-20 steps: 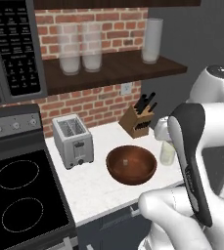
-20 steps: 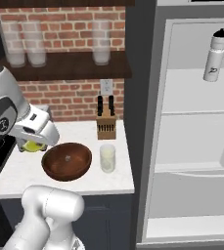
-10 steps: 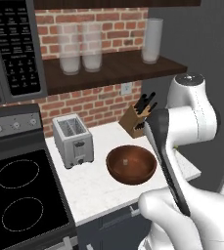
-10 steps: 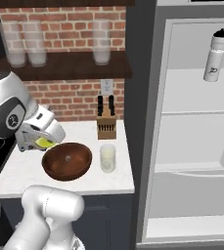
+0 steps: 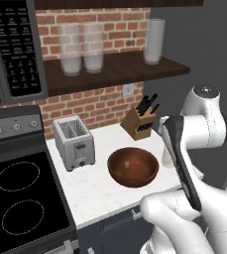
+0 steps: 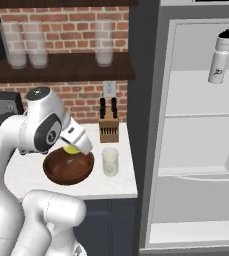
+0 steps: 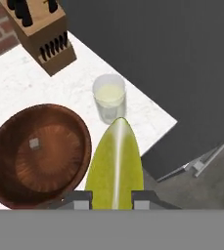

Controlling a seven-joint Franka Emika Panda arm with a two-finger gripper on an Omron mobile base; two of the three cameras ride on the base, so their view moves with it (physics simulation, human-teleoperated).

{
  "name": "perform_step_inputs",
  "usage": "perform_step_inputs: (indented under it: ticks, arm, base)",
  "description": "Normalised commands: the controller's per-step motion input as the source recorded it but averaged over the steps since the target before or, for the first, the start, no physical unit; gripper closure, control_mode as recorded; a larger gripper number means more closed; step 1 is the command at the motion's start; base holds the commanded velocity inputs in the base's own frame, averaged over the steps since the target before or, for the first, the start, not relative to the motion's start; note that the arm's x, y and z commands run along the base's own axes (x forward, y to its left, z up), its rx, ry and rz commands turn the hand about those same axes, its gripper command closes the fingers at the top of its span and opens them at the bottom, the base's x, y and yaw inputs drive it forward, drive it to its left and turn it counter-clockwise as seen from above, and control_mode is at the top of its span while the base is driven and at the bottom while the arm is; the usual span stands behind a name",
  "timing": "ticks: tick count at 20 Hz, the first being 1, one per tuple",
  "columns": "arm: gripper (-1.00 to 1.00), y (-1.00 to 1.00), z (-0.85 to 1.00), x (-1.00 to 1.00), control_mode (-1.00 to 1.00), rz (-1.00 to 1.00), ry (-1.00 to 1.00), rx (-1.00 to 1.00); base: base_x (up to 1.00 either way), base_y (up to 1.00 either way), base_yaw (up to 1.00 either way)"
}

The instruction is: Grab a lemon wedge from the fridge and one ice cube from the ice bowl, and put them in the glass of lemonade.

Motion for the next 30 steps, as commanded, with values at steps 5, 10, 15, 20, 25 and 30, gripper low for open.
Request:
perform_step_inputs:
  ticks: [5, 10, 15, 20, 25, 30]
  arm:
    - [1.00, -0.45, -0.04, 0.51, -1.00, -0.04, 0.11, 0.14]
    - [1.00, -0.04, -0.08, 0.06, -1.00, 0.00, 0.04, 0.01]
    - [1.00, 0.00, -0.03, 0.09, -1.00, 0.00, 0.11, 0.00]
    - [1.00, 0.00, 0.00, 0.03, -1.00, 0.00, 0.13, 0.00]
    - [1.00, 0.00, 0.00, 0.00, -1.00, -0.02, 0.07, 0.00]
    - [1.00, 0.00, 0.00, 0.17, -1.00, 0.00, 0.02, 0.00]
  base:
    - [0.00, 0.00, 0.00]
    - [0.00, 0.00, 0.00]
    - [0.00, 0.00, 0.00]
    - [0.00, 0.00, 0.00]
    - [0.00, 0.00, 0.00]
    - [0.00, 0.00, 0.00]
